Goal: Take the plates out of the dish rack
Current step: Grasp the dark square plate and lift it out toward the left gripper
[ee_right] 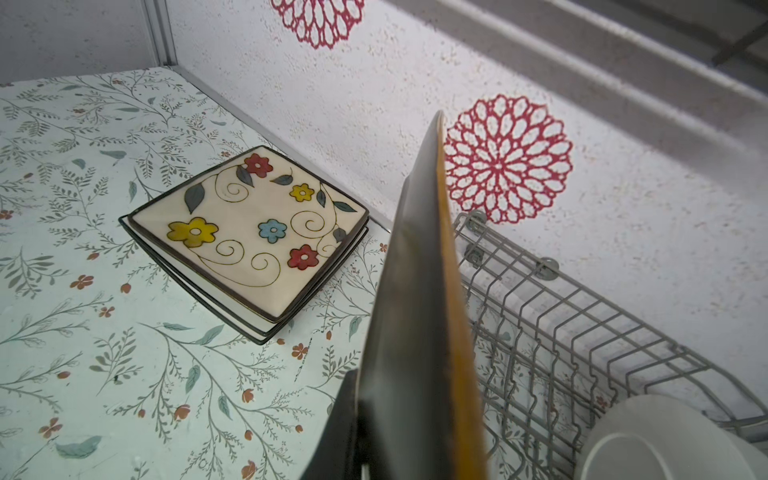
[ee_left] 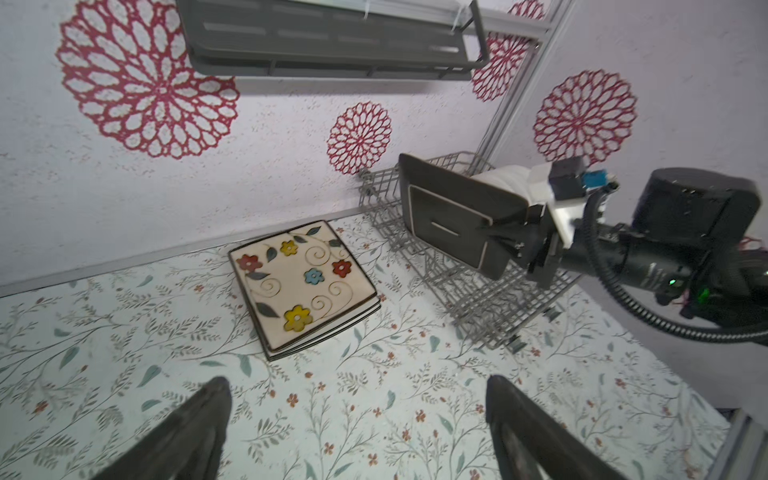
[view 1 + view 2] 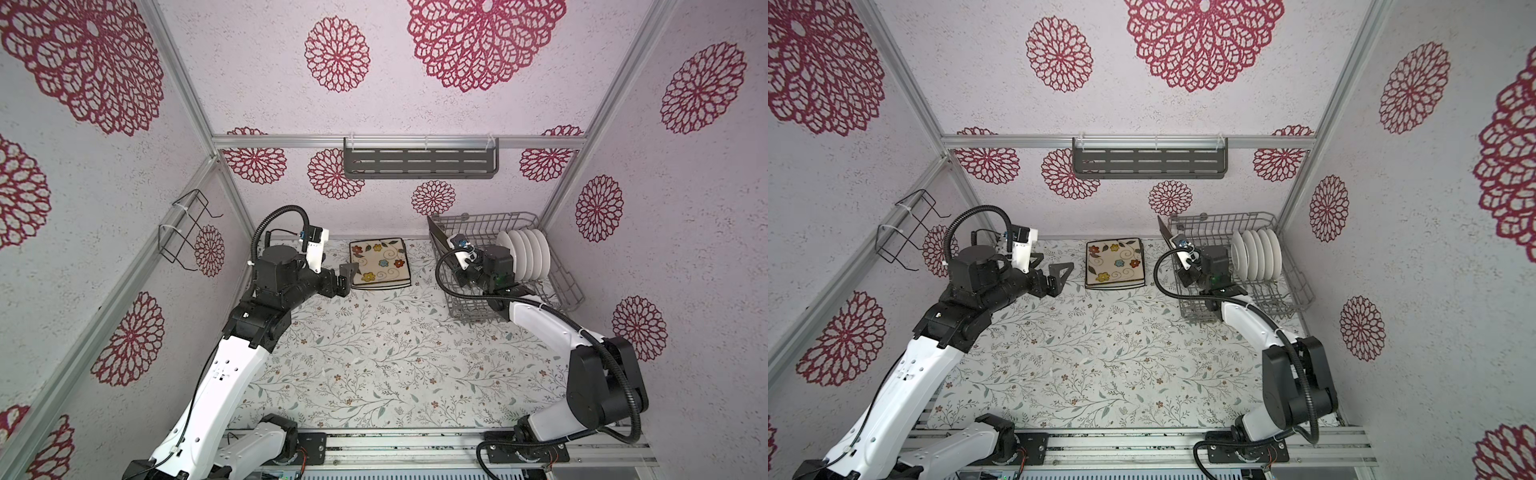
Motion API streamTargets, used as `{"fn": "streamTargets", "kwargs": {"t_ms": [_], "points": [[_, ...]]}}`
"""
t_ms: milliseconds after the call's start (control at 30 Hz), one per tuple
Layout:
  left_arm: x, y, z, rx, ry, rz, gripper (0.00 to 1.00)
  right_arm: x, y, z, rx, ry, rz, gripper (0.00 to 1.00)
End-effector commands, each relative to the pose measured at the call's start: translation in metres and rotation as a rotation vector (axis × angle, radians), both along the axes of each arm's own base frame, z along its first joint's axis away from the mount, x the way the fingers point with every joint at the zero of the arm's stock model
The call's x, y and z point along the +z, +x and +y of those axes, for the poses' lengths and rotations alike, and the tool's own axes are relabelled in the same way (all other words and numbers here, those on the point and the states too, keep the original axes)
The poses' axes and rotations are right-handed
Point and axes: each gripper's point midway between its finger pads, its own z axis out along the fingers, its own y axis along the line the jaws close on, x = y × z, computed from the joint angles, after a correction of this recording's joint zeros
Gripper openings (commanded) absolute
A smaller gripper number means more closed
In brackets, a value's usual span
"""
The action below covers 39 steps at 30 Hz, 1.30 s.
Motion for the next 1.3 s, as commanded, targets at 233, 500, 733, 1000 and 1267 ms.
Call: {"fn": "streamTargets", "kwargs": {"t_ms": [233, 500, 733, 1000, 1267], "points": [[0.028, 0.033, -0.030, -0.115, -0.280, 0.124, 0.97, 0.161, -0.063, 0.056, 0.080, -0.069, -0.543, 0.00], [0.009, 0.057, -0.044, -0.106, -0.369, 0.277, 0.92, 0.173, -0.093, 0.095, 0.113, -0.127, -0.624, 0.00], [0.003, 0.057, -0.052, -0.100, -0.391, 0.336, 0.90, 0.173, -0.106, 0.113, 0.121, -0.170, -0.678, 0.00], [-0.018, 0.057, -0.063, -0.080, -0.415, 0.417, 0.87, 0.174, -0.118, 0.127, 0.134, -0.157, -0.736, 0.01], [-0.038, 0.065, -0.077, -0.084, -0.410, 0.467, 0.87, 0.171, -0.130, 0.130, 0.158, -0.141, -0.748, 0.01]]}}
